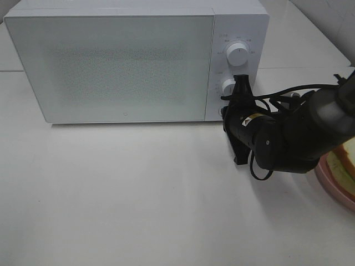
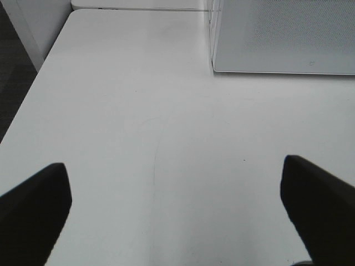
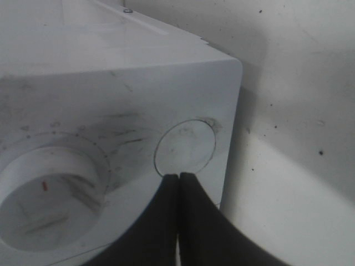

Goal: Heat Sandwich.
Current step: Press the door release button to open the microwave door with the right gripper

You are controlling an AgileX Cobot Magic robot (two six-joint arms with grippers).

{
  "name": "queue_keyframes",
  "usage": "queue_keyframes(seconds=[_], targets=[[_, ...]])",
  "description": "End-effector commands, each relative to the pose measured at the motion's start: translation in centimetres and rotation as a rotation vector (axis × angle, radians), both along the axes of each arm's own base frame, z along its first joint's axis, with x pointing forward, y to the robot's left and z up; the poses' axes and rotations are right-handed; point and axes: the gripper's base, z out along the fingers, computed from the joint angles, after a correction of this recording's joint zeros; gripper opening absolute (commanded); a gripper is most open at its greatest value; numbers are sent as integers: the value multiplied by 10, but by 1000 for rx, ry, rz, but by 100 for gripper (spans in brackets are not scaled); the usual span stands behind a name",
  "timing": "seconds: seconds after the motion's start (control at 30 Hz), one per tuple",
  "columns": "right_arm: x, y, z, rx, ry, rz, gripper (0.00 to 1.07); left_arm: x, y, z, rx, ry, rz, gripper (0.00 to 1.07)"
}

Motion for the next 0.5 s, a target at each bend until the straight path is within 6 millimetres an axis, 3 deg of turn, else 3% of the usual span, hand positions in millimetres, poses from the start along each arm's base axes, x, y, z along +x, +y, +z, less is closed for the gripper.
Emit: queue_keyframes(seconds=[0.03,0.5], targets=[[6,3,-2,6,2,3,0,-4,0,1,-3,-37,-7,98],[25,-11,0,18,2,-58,0,-4,0,1,-3,-37,-7,98]])
